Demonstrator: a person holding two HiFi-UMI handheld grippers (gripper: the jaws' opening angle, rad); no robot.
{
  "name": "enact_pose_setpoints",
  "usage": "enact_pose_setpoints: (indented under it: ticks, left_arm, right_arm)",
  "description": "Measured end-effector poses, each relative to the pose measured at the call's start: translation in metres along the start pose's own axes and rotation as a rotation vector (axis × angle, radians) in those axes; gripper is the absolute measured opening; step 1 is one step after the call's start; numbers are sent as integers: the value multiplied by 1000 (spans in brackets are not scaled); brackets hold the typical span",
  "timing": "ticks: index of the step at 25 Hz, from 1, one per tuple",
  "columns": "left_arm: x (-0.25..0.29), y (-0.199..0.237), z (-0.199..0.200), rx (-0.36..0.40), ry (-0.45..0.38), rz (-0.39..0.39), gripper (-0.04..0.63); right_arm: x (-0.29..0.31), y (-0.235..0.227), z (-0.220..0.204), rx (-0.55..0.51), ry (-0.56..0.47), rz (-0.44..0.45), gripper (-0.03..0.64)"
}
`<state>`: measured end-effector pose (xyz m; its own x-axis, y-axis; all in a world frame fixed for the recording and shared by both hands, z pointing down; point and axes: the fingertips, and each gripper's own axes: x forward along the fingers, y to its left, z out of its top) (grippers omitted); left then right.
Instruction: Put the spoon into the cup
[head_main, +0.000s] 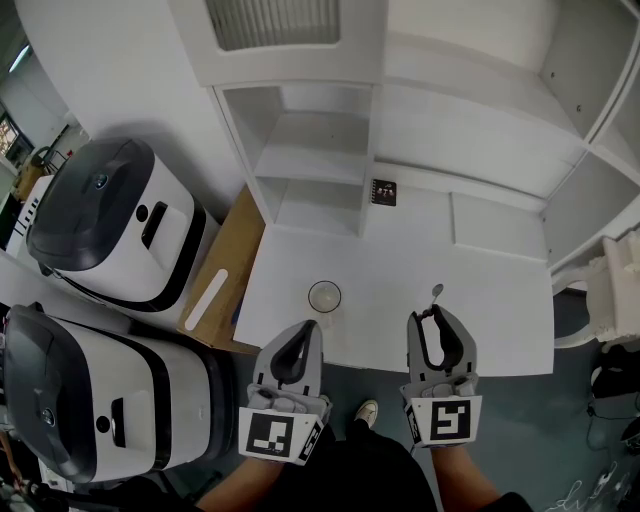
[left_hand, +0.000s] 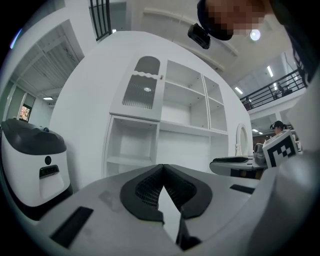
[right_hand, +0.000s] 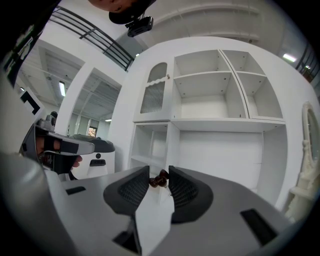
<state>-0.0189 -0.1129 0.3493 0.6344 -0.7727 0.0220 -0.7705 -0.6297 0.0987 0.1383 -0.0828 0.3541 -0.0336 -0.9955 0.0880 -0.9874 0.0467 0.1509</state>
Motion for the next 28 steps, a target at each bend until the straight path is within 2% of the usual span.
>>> enact_pose_setpoints:
  ticks: [16, 28]
  left_arm:
    - [-19, 27, 3, 5, 2, 98, 6]
    - [-48, 67, 0, -2, 10, 235, 6]
  right_arm:
    - [15, 25, 2, -3, 0, 75, 175]
    - [44, 76, 9, -11, -21, 217, 175]
